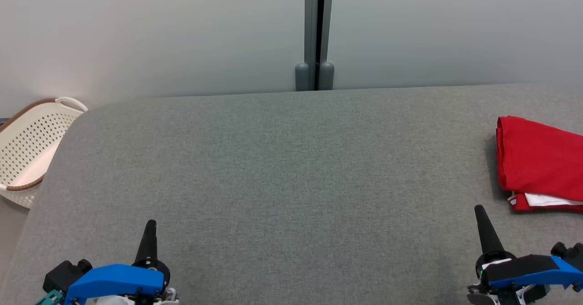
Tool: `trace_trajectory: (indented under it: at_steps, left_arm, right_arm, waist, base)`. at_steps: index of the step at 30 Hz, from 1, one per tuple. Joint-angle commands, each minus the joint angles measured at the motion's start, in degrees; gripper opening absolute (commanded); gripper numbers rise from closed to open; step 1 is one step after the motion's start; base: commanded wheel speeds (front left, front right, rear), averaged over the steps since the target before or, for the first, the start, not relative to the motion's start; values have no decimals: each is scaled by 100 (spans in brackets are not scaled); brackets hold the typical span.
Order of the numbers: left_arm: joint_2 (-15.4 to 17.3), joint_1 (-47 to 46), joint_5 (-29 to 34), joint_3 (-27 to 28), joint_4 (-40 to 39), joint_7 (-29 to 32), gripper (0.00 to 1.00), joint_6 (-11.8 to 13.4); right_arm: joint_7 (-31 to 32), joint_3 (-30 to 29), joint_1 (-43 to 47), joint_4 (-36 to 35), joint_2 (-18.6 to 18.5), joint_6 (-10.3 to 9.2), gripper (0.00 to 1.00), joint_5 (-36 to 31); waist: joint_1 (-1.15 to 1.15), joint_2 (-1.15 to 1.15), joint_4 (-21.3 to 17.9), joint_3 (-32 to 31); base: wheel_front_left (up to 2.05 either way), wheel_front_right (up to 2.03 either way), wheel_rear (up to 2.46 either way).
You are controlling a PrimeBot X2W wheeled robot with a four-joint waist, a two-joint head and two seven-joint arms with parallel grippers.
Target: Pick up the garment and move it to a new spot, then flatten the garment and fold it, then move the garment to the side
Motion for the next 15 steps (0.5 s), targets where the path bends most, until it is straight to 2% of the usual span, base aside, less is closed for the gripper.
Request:
trace_trajectory:
  at_steps: [1, 15]
  left_arm:
    - [3, -179, -147, 61, -95, 43, 0, -44]
    - [-31, -233, -815, 269, -187, 232, 0, -134]
  right_arm:
    - [45, -19, -142, -94, -39, 2, 0, 205]
    - [231, -56, -177, -150, -43, 2, 0, 1008]
  waist:
    - [0, 0, -4, 4]
    - [0, 0, -39, 35]
  base:
    - [0, 0, 0]
    - [0, 0, 0]
